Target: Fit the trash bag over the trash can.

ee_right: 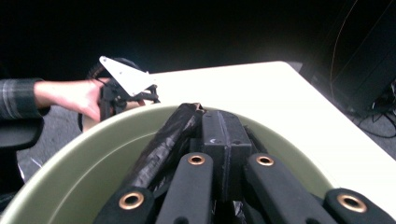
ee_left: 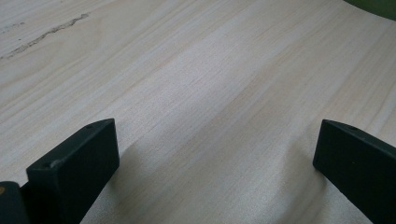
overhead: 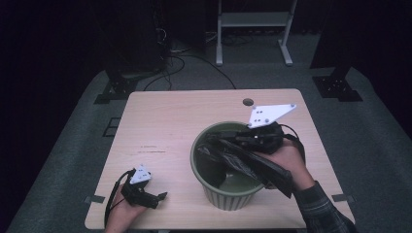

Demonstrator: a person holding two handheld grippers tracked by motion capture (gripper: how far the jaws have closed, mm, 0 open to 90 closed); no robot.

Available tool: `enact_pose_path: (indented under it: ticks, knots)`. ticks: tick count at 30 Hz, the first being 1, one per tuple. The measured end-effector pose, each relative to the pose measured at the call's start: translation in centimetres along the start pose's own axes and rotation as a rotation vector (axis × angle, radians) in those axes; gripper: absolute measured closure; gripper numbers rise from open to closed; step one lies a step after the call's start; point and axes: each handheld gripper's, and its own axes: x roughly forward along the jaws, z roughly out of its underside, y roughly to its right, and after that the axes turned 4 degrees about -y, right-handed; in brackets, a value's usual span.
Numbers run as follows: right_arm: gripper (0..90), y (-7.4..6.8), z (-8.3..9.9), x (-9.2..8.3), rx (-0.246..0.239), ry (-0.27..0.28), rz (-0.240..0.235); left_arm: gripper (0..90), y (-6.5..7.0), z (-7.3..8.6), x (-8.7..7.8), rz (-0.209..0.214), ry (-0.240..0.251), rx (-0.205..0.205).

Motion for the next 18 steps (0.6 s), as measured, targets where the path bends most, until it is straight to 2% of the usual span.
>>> enact_pose_path:
  ticks: [2,4,5,10,14,15,18]
  knots:
    - [90.0,0.0,-0.1,0.6,0.000,-0.016,-0.003,0.0,0.0,0.0,0.0,0.000,0.000,0.000]
    - [78.4,0.1,-0.2,0.4,0.011,-0.007,0.010,0.0,0.0,0.0,0.0,0.000,0.000,0.000]
    - [75.5,0.2,-0.2,0.1,0.020,0.004,0.001,0.0,0.0,0.0,0.0,0.000,0.000,0.000]
    - [68.6,0.5,0.7,-3.1,0.050,0.059,0.047,0.0,0.0,0.0,0.0,0.000,0.000,0.000]
    - [67.9,0.6,2.4,-6.5,0.077,0.112,0.085,0.0,0.0,0.0,0.0,0.000,0.003,-0.005]
    - [67.9,0.6,2.4,-6.5,0.077,0.112,0.085,0.0,0.0,0.0,0.0,0.006,0.006,-0.012]
    - [65.4,0.6,3.6,-8.0,0.092,0.133,0.110,0.0,-0.1,0.0,-0.1,0.010,0.010,-0.020]
